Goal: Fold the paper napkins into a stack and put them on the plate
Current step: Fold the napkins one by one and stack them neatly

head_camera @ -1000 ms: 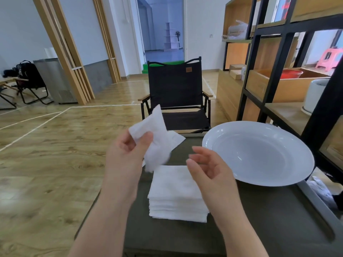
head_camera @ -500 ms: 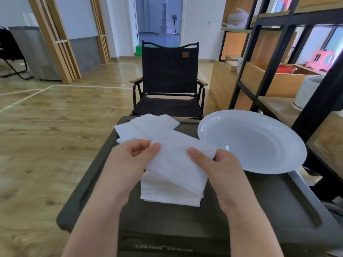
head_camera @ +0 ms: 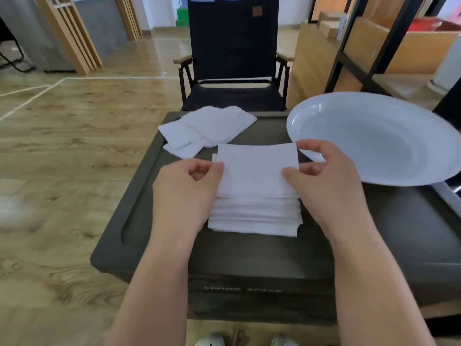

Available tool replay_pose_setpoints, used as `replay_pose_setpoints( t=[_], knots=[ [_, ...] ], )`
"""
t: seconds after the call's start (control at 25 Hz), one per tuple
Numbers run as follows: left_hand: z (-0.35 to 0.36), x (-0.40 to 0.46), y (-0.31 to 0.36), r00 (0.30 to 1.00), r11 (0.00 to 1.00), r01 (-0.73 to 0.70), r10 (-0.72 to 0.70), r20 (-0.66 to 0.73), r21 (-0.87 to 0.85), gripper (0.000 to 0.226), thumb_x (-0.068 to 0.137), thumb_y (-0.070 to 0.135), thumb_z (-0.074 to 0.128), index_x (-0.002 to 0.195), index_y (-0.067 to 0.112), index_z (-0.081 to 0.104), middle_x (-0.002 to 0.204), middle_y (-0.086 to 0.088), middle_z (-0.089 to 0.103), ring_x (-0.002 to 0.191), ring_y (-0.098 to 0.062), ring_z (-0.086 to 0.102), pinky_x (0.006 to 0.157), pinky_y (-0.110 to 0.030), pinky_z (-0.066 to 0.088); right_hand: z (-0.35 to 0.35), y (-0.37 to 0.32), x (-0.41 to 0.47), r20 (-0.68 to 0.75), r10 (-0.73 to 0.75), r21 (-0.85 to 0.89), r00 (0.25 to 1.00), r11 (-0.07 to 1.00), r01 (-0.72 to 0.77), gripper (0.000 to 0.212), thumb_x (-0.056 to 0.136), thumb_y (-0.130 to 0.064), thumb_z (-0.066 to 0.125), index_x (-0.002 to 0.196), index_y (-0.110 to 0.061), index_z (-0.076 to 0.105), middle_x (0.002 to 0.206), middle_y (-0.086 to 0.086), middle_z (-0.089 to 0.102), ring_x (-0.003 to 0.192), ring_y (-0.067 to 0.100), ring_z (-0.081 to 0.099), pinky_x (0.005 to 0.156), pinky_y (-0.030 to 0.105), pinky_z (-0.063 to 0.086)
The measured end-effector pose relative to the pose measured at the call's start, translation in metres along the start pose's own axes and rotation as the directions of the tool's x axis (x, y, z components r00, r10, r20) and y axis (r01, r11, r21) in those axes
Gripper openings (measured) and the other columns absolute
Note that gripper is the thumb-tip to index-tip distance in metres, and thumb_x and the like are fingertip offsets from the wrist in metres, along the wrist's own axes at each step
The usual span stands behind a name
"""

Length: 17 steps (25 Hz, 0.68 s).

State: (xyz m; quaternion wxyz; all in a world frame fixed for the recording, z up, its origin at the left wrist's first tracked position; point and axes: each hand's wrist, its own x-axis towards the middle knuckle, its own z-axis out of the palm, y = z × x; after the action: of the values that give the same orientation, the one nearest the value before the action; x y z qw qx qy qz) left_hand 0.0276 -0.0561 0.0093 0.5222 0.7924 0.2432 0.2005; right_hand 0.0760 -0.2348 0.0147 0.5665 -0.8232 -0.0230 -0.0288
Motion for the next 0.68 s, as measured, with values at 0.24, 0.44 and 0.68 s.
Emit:
replay_pose_setpoints(
  t=[0.24, 0.44, 0.68],
  knots=[
    [0.003, 0.003, -0.003, 0.999, 0.995, 0.032, -0.028, -0.043, 0.090, 0.015, 0.082, 0.034, 0.062, 0.071, 0.026, 0.067, 0.065, 0.009, 0.065, 0.057, -0.003, 0.057, 0.047, -0.017, 0.036, 0.005, 0.001, -0.003, -0.020, -0.023, -0.111, 1.000, 0.994, 0.020, 0.053, 0.076, -0.023, 0.073, 0.119, -0.038, 0.047, 0.078, -0.012, 0.061, 0.073, 0.002, 0.058, 0.060, 0.020, 0.046],
    [0.005, 0.005, -0.011, 0.999, 0.987, 0.044, -0.045, 0.006, 0.157, 0.009, 0.079, 0.025, 0.068, 0.077, 0.029, 0.059, 0.061, 0.008, 0.057, 0.052, -0.007, 0.054, 0.032, -0.015, 0.035, 0.010, 0.009, -0.002, 0.043, 0.001, -0.199, 0.999, 0.980, 0.007, 0.059, 0.077, -0.020, 0.069, 0.126, -0.037, 0.041, 0.094, -0.008, 0.055, 0.078, 0.002, 0.052, 0.054, 0.017, 0.038],
    [0.005, 0.004, -0.011, 0.999, 0.971, 0.015, -0.022, 0.025, 0.238, 0.012, 0.080, 0.030, 0.067, 0.081, 0.033, 0.055, 0.066, 0.009, 0.059, 0.058, -0.004, 0.055, 0.046, -0.019, 0.034, 0.012, 0.009, -0.001, 0.038, -0.007, -0.235, 0.999, 0.972, 0.016, 0.057, 0.079, -0.018, 0.068, 0.124, -0.038, 0.040, 0.106, -0.007, 0.051, 0.076, -0.001, 0.048, 0.053, 0.012, 0.031]
  ],
)
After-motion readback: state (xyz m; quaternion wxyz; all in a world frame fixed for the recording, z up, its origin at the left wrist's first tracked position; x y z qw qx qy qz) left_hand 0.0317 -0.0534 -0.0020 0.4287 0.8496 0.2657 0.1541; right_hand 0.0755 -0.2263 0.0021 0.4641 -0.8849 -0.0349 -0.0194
